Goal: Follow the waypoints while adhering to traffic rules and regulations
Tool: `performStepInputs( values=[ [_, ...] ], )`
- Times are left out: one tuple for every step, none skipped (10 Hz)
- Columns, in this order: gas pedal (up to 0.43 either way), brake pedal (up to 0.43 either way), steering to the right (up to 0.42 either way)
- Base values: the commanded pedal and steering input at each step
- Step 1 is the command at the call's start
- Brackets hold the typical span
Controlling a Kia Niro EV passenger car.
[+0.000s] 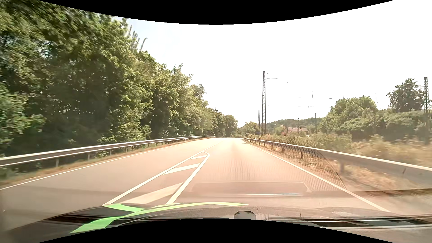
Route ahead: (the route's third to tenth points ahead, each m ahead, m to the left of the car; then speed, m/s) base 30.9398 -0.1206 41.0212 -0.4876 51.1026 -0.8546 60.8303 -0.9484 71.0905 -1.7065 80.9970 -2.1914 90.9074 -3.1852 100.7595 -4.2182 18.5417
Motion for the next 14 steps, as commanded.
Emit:
performStepInputs(
  values=[
    [0.209, 0.000, 0.003],
    [0.197, 0.000, 0.003],
    [0.197, 0.000, 0.003],
    [0.197, 0.000, 0.003],
    [0.197, 0.000, 0.003],
    [0.197, 0.000, 0.003],
    [0.197, 0.000, 0.003],
    [0.197, 0.000, 0.003],
    [0.197, 0.000, 0.003],
    [0.189, 0.000, 0.003],
    [0.177, 0.000, 0.003],
    [0.169, 0.000, 0.003],
    [0.169, 0.000, 0.003],
    [0.169, 0.000, 0.003]
  ],
)
